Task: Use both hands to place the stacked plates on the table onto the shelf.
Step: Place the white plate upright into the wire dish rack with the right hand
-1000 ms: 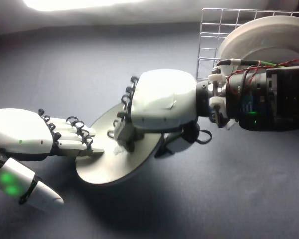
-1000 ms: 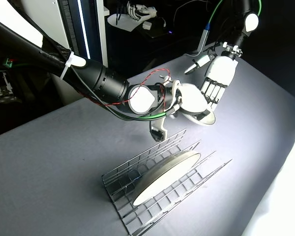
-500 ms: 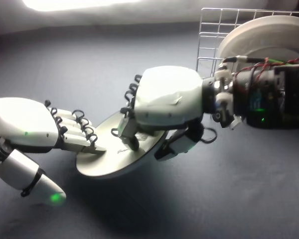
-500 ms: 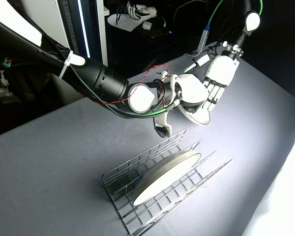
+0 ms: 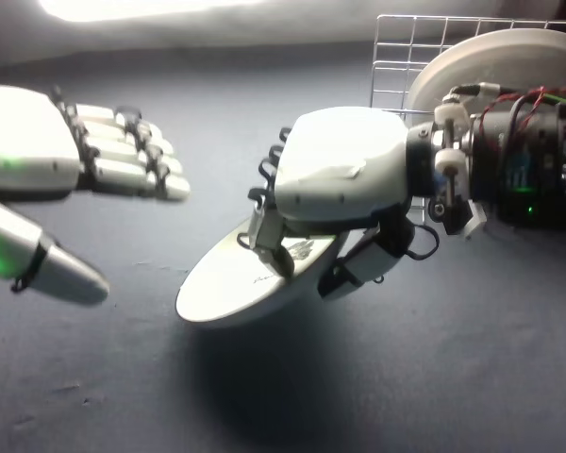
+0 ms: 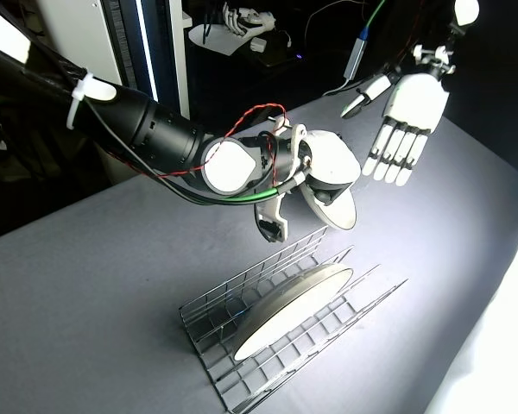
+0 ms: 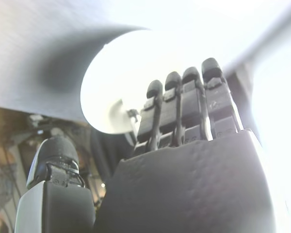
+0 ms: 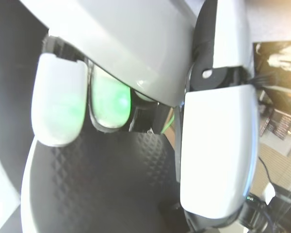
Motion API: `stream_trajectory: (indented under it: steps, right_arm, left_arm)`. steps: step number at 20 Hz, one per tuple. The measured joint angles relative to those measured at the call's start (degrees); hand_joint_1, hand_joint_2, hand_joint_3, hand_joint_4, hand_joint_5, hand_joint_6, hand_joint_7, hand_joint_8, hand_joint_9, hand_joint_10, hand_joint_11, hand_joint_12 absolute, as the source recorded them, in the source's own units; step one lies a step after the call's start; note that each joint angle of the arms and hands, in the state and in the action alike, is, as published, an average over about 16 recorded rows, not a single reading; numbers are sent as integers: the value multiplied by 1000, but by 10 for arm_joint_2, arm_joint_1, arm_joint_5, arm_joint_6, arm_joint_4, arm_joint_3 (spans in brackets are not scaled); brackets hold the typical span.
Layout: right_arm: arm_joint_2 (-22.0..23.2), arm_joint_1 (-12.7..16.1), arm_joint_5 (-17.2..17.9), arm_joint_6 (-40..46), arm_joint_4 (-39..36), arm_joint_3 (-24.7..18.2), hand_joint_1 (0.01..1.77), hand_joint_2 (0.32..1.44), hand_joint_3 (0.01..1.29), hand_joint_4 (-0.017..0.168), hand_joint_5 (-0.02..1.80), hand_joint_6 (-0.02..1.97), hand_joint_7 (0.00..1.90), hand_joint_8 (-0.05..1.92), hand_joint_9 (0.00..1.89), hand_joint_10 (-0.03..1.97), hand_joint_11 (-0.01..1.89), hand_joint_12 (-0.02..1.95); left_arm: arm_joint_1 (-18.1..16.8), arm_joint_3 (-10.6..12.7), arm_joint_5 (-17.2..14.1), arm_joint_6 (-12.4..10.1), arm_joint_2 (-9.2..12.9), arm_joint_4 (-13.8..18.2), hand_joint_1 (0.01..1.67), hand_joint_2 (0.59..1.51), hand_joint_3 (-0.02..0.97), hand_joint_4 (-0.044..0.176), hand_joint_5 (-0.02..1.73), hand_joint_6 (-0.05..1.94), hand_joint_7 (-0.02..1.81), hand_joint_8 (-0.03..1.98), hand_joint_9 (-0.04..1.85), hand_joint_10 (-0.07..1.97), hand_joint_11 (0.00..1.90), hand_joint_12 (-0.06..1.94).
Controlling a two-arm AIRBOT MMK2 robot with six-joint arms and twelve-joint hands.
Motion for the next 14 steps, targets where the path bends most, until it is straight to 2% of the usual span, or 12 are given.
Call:
stream_trajectory:
  steps: [2, 7, 14]
  right_arm:
    - [10, 6, -1, 0, 11, -12, 1207, 850, 11, -7, 1048, 668, 1384, 1806, 1619, 1928, 1699, 1917]
    - [33, 21, -5, 0, 42, -38, 1193, 853, 11, -8, 1085, 675, 1381, 1773, 1643, 1915, 1703, 1916]
    - [60, 36, -6, 0, 98, -65, 1181, 853, 10, -9, 1128, 646, 1373, 1699, 1629, 1914, 1680, 1916]
  left_arm:
    - [-20, -3, 0, 3, 11, 0, 15, 1096, 1, 1, 134, 15, 115, 13, 94, -58, 16, 156]
    - [-56, -6, -1, 5, 31, 2, 15, 1090, 1, 2, 135, 12, 116, 13, 95, -58, 17, 149]
    - [-81, -8, -1, 6, 44, 2, 14, 1083, 1, 2, 137, 10, 113, 13, 92, -58, 17, 150]
